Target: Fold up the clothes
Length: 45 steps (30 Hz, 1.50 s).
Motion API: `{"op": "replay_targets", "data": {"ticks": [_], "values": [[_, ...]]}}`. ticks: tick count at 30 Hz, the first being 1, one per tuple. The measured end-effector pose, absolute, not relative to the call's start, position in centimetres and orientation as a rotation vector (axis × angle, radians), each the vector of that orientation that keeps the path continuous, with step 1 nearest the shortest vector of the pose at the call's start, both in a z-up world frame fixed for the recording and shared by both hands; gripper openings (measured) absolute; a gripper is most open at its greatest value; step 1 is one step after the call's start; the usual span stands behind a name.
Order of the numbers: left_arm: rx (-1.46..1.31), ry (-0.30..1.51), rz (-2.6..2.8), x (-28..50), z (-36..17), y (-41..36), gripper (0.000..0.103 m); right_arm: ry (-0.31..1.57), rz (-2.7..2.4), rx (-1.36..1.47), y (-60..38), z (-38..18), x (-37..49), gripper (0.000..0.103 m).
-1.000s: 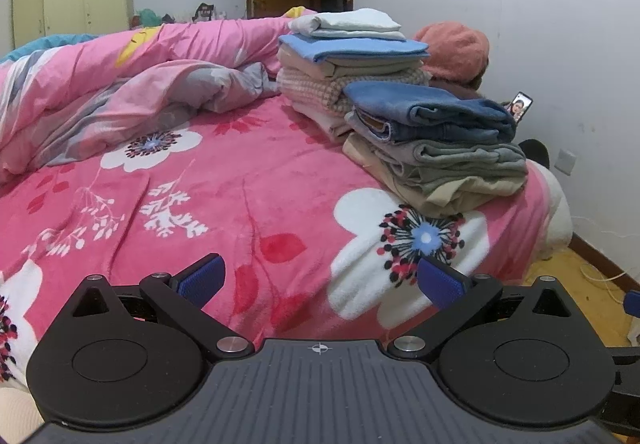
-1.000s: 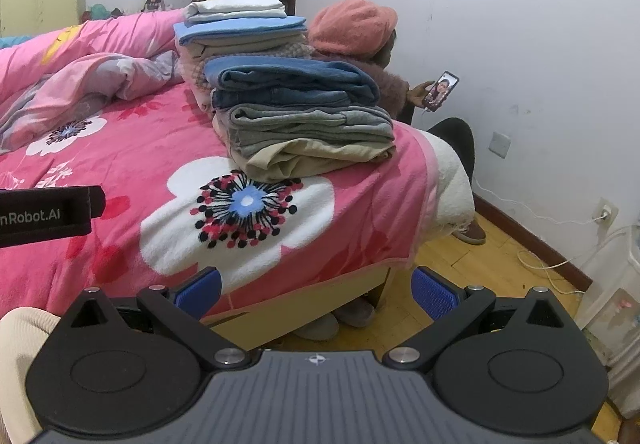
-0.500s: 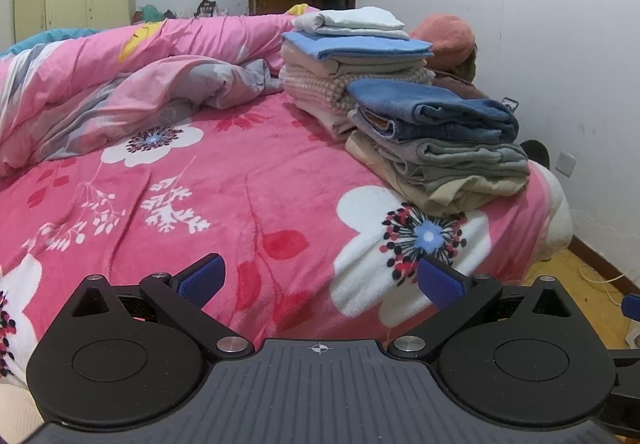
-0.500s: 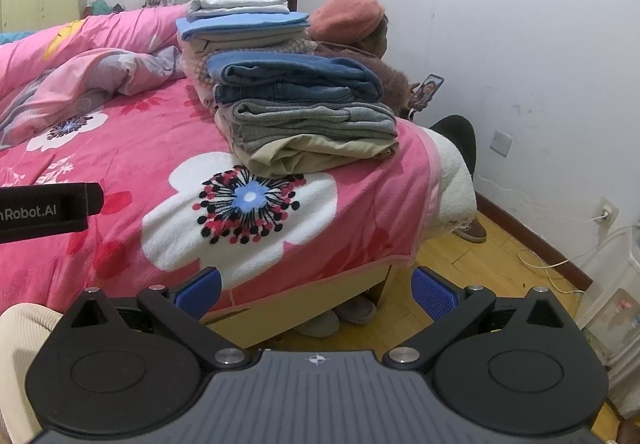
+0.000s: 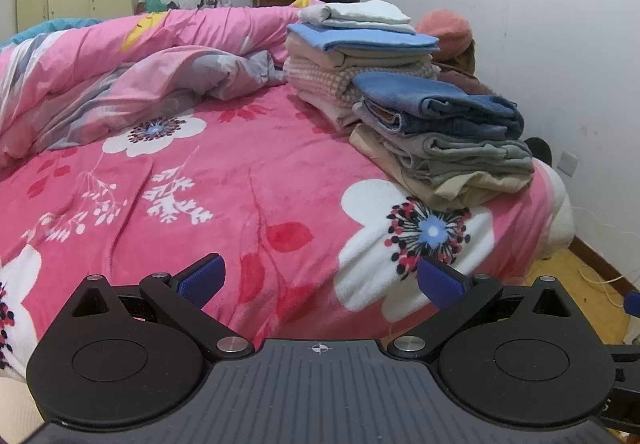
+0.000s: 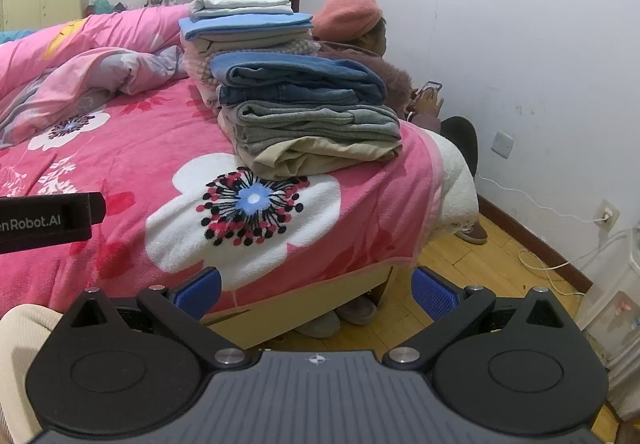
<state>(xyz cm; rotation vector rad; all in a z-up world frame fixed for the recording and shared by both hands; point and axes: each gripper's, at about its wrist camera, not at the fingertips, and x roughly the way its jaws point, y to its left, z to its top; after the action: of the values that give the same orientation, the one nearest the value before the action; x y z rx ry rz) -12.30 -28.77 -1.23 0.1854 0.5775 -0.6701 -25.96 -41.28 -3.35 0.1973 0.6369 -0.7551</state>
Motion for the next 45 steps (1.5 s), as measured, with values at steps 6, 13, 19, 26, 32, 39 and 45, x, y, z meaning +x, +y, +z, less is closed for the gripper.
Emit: {"op": "replay_targets", "data": {"ticks": [6, 13, 19, 26, 32, 39, 45], "values": [[0.184, 0.582, -0.67, -11.86, -1.27, -28.59, 0.103, 0.638, -0.752, 0.193, -41.23, -3.25, -25.72, 0.103], [0.182, 0.583, -0.669, -11.91, -1.26, -28.53, 0.103, 0.637, -0.753, 0.19, -41.24, -3.11, -25.54, 0.103], [0.183, 0.583, -0.673, -11.69, -1.28, -28.42, 0.103, 0.637, -0.757, 0.19, -41.18, -3.05, -25.53, 0.103], [0.187, 0.585, -0.673, -11.83, -1.29, -28.51, 0.103, 0.643, -0.754, 0.193, -41.38, -3.12, -25.46, 0.103], [0.189, 0.587, -0.672, -11.98, -1.34, -28.59, 0.103, 0.646, -0.755, 0.197, -41.49, -3.21, -25.4, 0.103], [0.187, 0.59, -0.671, -11.7, -1.28, -28.58, 0.103, 0.651, -0.754, 0.198, -41.37, -3.24, -25.3, 0.103], [0.187, 0.591, -0.673, -11.7, -1.26, -28.55, 0.103, 0.653, -0.751, 0.193, -41.24, -3.24, -25.19, 0.103]]}}
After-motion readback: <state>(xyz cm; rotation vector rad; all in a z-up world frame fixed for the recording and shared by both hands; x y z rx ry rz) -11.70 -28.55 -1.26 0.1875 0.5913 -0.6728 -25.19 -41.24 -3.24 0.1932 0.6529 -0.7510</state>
